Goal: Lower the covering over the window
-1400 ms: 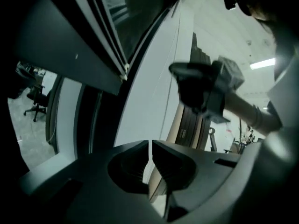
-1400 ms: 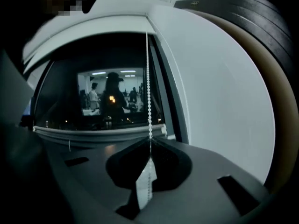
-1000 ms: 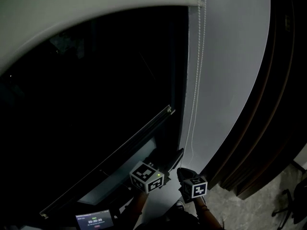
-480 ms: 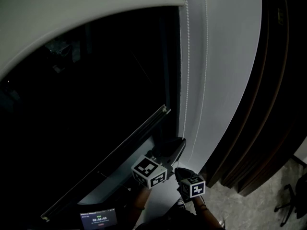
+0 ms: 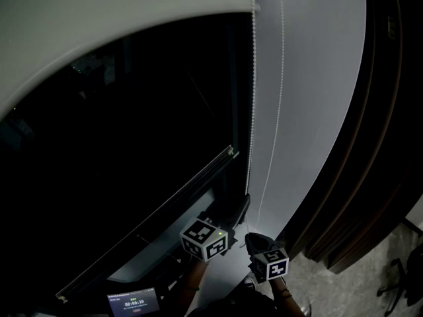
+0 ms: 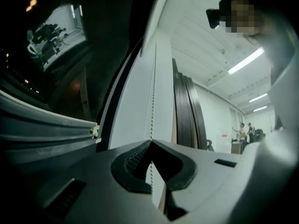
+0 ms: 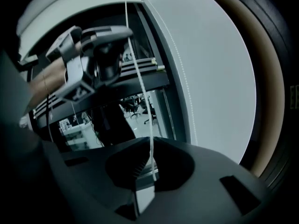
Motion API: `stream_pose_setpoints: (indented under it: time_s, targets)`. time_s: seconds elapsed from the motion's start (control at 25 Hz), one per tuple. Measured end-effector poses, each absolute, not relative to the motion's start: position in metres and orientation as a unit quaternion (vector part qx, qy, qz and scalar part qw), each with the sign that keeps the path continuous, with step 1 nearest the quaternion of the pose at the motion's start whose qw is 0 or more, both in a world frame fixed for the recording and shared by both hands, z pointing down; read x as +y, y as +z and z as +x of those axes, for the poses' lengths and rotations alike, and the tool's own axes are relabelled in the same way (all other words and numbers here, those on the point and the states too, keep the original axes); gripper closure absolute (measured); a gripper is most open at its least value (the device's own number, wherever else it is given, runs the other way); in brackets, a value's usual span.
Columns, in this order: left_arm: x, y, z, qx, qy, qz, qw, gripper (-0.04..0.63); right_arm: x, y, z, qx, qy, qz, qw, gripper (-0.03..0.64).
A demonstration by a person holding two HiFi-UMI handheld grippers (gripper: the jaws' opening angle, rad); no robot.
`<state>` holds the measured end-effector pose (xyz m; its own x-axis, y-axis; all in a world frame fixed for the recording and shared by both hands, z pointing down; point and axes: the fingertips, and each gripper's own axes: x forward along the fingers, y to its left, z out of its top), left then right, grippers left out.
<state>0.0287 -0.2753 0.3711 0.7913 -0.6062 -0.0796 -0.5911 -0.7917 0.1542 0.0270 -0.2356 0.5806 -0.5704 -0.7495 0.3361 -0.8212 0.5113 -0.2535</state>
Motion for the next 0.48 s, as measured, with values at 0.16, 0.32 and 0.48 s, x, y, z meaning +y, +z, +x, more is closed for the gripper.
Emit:
stream_pose_setpoints:
  time_s: [0.16, 0.32, 0.48]
  targets:
    - [-0.276, 0.474, 0.022, -0.330, 0.054, 0.931, 0.147, 0.594, -0.240, 0.532, 0.039, -0.871, 0.162, 0.463, 0.043, 0.603]
    - [-0.239, 0.610, 0.008, -0.329, 0.176, 0.892, 0.256, 0.594, -0.238, 0.474, 0.042, -0.884, 0.136, 0.446, -0.011, 0.601]
    - [-0.209, 0.660, 0.005, -0.324, 0.191, 0.876, 0.300, 0.594, -0.229, 0.414, 0.023, -0.912, 0.107, 0.392, -0.053, 0.537]
